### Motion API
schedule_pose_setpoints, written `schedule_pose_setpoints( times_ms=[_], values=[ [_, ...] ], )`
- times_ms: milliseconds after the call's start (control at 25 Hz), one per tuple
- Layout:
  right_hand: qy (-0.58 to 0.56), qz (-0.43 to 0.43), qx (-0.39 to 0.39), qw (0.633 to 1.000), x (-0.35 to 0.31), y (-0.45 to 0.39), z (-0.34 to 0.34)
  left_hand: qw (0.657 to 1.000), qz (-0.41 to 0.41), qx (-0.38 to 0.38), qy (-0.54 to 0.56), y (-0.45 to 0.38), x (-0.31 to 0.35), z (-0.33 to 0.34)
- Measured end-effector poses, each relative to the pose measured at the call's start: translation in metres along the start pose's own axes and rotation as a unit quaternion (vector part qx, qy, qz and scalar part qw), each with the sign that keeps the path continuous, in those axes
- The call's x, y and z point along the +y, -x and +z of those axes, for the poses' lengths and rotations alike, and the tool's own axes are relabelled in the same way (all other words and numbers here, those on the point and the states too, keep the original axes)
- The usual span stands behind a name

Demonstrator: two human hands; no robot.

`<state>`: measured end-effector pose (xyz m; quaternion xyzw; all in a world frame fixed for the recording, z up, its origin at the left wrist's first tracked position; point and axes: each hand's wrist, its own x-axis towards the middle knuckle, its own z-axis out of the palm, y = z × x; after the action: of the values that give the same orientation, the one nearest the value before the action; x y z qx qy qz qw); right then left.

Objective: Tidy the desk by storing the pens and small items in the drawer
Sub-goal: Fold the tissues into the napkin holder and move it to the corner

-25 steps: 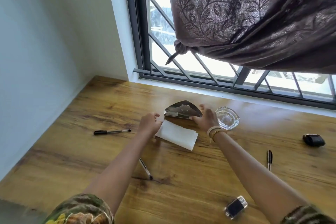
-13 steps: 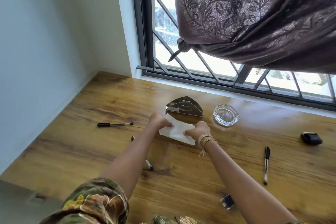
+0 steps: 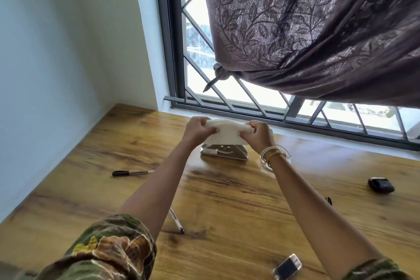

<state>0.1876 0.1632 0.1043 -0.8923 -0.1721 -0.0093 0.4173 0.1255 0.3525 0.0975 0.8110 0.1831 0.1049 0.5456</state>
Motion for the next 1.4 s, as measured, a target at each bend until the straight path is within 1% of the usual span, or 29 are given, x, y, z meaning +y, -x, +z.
schedule_pose_setpoints(
  times_ms=[160,240,360,560,720,800,1040,1120,1240,1320,1400],
  values=[
    [-0.022,0.004,0.018,1.0,0.004,-0.006,0.007,0.999,0.0,0.037,0.033,-0.004,-0.004,0.002],
    [-0.033,-0.003,0.025,0.999,0.003,-0.008,0.007,0.998,0.013,0.051,0.042,-0.005,-0.002,0.0],
    [-0.039,-0.008,0.022,0.999,0.003,-0.011,0.009,0.998,0.022,0.046,0.041,-0.008,-0.001,-0.004],
    [-0.01,0.003,-0.001,1.0,0.016,-0.005,0.016,1.0,0.016,0.0,-0.005,-0.006,-0.019,-0.002],
    [0.025,0.012,-0.018,0.999,0.034,0.002,0.025,0.998,0.01,-0.008,-0.064,-0.002,-0.033,0.006],
    [0.039,0.021,-0.011,0.999,0.04,0.004,0.029,0.995,-0.015,-0.005,-0.102,-0.003,-0.038,0.01],
    [0.06,0.036,-0.012,0.997,0.051,0.005,0.034,0.991,-0.057,-0.014,-0.122,-0.002,-0.045,0.013],
    [0.054,0.046,-0.024,0.997,0.051,0.007,0.035,0.987,-0.089,-0.046,-0.129,-0.004,-0.046,0.013],
    [0.056,0.053,-0.073,0.994,0.054,0.01,0.038,0.978,-0.128,-0.098,-0.135,-0.007,-0.051,0.016],
    [0.076,0.051,-0.11,0.99,0.059,0.011,0.044,0.978,-0.124,-0.101,-0.134,-0.006,-0.056,0.019],
    [0.089,0.052,-0.113,0.988,0.066,0.011,0.048,0.983,-0.101,-0.084,-0.132,-0.004,-0.061,0.021]
  ],
)
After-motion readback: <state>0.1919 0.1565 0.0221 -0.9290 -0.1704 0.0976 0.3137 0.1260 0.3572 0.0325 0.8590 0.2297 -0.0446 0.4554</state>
